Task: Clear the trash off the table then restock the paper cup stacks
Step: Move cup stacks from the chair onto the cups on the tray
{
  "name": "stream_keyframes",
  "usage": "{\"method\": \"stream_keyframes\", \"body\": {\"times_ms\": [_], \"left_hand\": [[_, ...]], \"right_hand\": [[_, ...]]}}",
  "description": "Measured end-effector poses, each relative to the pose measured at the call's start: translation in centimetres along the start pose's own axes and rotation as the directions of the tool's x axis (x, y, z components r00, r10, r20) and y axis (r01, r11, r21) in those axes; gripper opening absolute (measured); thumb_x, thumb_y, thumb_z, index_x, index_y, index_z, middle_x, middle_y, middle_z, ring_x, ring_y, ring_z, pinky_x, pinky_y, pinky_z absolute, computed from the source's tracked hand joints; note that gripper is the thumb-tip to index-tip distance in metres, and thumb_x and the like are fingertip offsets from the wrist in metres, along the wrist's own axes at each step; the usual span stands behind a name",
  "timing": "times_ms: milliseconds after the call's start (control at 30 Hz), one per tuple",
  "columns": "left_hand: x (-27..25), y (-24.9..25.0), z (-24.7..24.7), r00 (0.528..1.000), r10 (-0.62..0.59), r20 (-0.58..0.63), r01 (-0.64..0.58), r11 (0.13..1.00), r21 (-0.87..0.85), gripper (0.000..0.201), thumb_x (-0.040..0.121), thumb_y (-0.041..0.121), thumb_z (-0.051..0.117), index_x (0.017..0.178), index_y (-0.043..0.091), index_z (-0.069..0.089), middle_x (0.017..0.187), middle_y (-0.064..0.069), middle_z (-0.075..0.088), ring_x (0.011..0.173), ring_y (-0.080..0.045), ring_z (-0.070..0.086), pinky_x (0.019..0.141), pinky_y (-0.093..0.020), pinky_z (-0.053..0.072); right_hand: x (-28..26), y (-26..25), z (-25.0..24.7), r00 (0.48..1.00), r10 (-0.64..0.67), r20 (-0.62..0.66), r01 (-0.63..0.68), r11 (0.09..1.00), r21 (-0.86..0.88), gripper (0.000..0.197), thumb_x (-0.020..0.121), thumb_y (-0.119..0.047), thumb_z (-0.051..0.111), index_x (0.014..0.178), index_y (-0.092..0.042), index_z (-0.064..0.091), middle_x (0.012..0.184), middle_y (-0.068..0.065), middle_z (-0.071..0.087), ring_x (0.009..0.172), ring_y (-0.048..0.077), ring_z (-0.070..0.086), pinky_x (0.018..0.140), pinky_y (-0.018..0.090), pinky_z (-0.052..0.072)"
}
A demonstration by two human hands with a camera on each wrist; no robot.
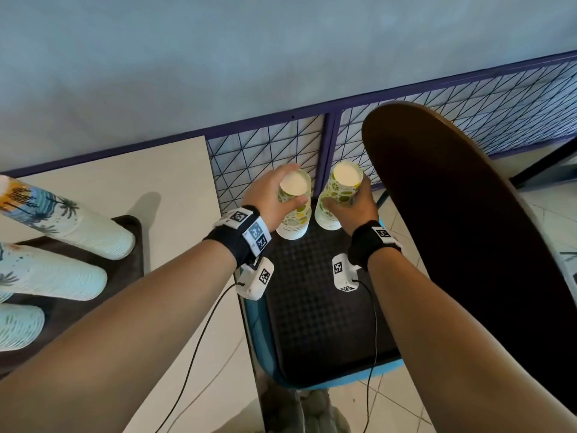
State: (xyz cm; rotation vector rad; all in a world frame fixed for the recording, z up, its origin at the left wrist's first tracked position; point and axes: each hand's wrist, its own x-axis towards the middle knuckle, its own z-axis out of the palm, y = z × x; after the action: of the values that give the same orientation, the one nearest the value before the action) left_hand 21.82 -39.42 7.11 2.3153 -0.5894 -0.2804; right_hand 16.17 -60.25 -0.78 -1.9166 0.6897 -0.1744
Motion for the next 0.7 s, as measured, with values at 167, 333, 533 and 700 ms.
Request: {"method": "stream_keyframes", "body": {"times_ms": [167,333,533,700], "left_hand": [[-0.9,-0.3,-0.4,0.999,0.033,0.035,-0.034,0.999,0.004,0.053,0.093,0.035,0.077,0.143,0.027,0.061,0.145,0.0,0.06,0.13,-0.02,0.058,0.104,-0.034,0.049],[-2.5,-1.1,-0.5,0.995,0.053,0.085,-0.053,0.999,0.003,0.059,0.091,0.039,0.079,0.144,0.026,0.055,0.141,0.002,0.061,0.122,-0.018,0.061,0.1,-0.042,0.055],[-3.3,-2.7,0.8,0.997,-0.055,0.063,0.064,0.989,-0.137,0.09,0.072,0.03,0.094,0.14,0.034,0.035,0.131,0.006,0.062,0.114,-0.015,0.065,0.099,-0.04,0.057],[-2.2,-4.3,3.7,0.968,-0.194,0.157,0.229,0.939,-0.255,0.093,0.052,0.043,0.096,0.135,0.031,0.055,0.124,0.008,0.069,0.117,-0.017,0.066,0.106,-0.043,0.054]], "right_hand": [[-0.5,0.2,-0.4,0.998,-0.024,0.062,0.028,0.998,-0.064,0.079,0.076,-0.035,0.086,0.139,-0.03,0.039,0.131,0.001,0.062,0.121,0.023,0.06,0.103,0.042,0.052],[-2.0,1.6,-0.7,0.993,-0.071,0.094,0.071,0.997,-0.002,0.076,0.073,-0.024,0.089,0.131,-0.038,0.041,0.124,-0.008,0.06,0.118,0.013,0.058,0.1,0.032,0.05],[-3.9,4.7,-0.5,0.997,0.011,0.076,-0.007,0.999,-0.044,0.088,0.055,-0.056,0.09,0.123,-0.057,0.035,0.132,0.0,0.053,0.126,0.022,0.055,0.107,0.05,0.05],[-4.8,6.6,0.0,0.987,0.087,0.132,-0.077,0.993,-0.084,0.098,0.048,-0.059,0.092,0.131,-0.042,0.043,0.136,0.0,0.052,0.127,0.021,0.056,0.108,0.049,0.05]]}}
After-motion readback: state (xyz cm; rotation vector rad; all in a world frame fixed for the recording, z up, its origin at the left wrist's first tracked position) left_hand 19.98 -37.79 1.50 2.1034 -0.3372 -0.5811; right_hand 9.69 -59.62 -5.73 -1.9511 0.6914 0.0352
